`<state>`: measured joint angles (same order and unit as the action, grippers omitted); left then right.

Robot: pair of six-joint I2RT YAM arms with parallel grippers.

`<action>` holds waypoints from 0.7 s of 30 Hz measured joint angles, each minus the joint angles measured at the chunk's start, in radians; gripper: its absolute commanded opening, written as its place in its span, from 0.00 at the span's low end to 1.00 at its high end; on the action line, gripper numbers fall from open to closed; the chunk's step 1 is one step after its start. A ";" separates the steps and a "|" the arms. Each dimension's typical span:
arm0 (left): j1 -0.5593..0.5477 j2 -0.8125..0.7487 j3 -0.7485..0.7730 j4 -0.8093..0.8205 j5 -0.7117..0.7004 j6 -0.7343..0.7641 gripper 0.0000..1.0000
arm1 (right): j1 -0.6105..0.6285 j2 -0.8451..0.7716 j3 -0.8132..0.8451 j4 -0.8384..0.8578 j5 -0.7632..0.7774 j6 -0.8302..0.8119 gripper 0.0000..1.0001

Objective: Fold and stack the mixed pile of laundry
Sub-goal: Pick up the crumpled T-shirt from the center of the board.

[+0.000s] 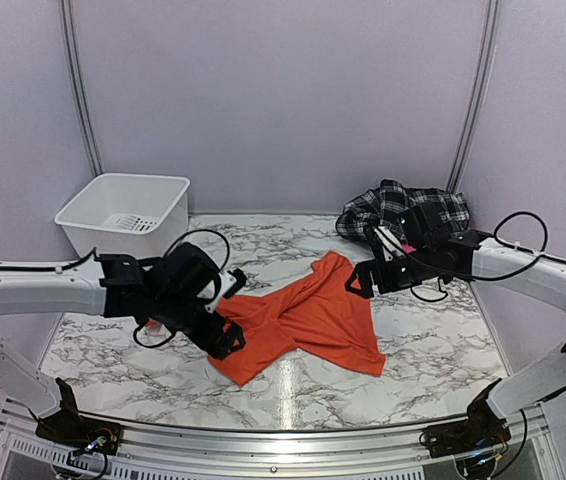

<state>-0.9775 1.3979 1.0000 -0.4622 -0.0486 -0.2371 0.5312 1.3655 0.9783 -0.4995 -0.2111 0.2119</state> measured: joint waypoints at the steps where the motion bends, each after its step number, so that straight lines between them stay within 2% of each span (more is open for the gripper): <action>1: -0.038 0.045 0.002 0.006 0.001 0.007 0.99 | -0.009 0.000 0.018 0.014 0.017 -0.006 0.99; 5: -0.129 0.220 0.026 0.008 -0.007 0.025 0.97 | -0.058 0.077 0.101 0.037 0.040 -0.027 0.98; 8: -0.141 0.339 0.079 0.008 -0.035 0.038 0.87 | -0.089 0.190 0.188 0.036 0.039 -0.047 0.95; 11: -0.143 0.422 0.129 0.006 -0.069 0.042 0.67 | -0.099 0.296 0.258 0.035 0.038 -0.076 0.90; 14: -0.144 0.468 0.171 -0.004 -0.107 0.059 0.32 | -0.104 0.364 0.289 0.032 0.036 -0.104 0.86; 17: -0.148 0.463 0.181 -0.027 -0.116 0.076 0.03 | -0.105 0.412 0.307 0.027 0.032 -0.132 0.84; 18: -0.147 0.453 0.182 -0.038 -0.117 0.080 0.00 | -0.105 0.422 0.310 0.026 0.032 -0.139 0.84; 21: -0.126 0.365 0.195 -0.101 -0.117 0.114 0.00 | -0.109 0.443 0.319 0.024 0.028 -0.168 0.82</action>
<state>-1.1030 1.7626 1.1946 -0.5636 -0.1658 -0.1226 0.4217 1.8088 1.2972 -0.4759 -0.1833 0.0441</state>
